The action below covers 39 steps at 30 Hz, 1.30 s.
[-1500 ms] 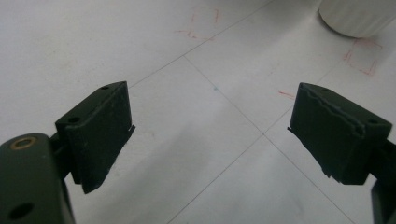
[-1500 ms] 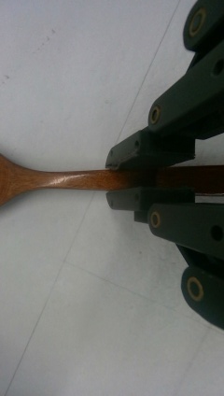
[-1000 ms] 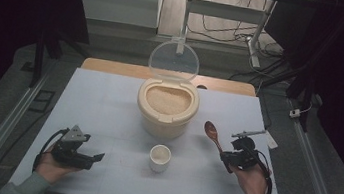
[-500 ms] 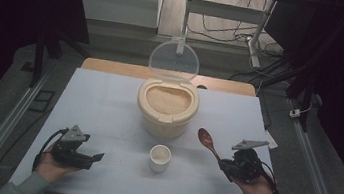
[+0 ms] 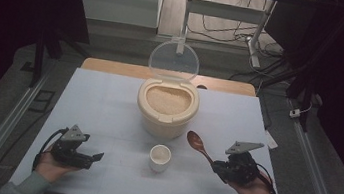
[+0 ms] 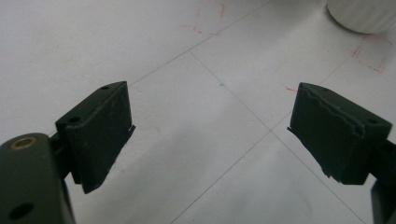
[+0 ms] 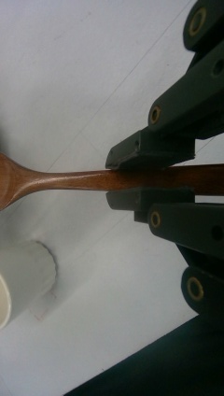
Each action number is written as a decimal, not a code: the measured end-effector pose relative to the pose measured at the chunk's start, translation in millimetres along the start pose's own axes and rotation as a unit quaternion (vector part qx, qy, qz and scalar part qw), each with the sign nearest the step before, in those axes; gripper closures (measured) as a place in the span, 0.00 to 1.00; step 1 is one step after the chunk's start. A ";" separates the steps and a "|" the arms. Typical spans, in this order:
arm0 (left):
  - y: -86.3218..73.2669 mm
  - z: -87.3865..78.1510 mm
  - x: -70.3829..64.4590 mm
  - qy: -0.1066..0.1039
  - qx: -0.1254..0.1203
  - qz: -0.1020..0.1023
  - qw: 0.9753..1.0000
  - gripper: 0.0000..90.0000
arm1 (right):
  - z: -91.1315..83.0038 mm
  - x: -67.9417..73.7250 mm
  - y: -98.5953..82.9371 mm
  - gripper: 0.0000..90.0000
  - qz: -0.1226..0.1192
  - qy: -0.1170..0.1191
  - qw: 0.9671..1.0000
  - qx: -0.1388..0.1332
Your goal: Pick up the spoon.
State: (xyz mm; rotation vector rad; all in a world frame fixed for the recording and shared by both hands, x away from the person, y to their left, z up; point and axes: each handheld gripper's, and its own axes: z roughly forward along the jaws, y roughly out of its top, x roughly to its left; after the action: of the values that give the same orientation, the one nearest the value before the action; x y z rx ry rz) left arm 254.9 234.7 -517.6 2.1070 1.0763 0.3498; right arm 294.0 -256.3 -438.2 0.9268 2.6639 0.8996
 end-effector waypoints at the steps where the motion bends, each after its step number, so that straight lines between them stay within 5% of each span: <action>1: 0.0 0.0 0.0 0.000 0.000 0.000 1.000 0.14 | 0.3 0.8 1.3 0.88 -0.006 0.001 1.000 0.000; 20: -1.1 -0.9 0.7 0.001 0.000 -0.002 1.000 0.14 | 15.3 30.9 35.8 0.87 -0.091 0.042 0.995 0.002; 39: -1.1 -2.1 1.1 0.000 -0.001 0.000 1.000 0.14 | 41.2 59.5 73.0 0.87 -0.174 0.072 0.982 0.016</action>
State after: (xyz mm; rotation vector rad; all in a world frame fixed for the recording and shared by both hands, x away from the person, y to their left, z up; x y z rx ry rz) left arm 253.8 237.0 -517.0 2.1049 1.0749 0.3501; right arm 298.3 -154.3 -425.9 0.3917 2.8414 0.8707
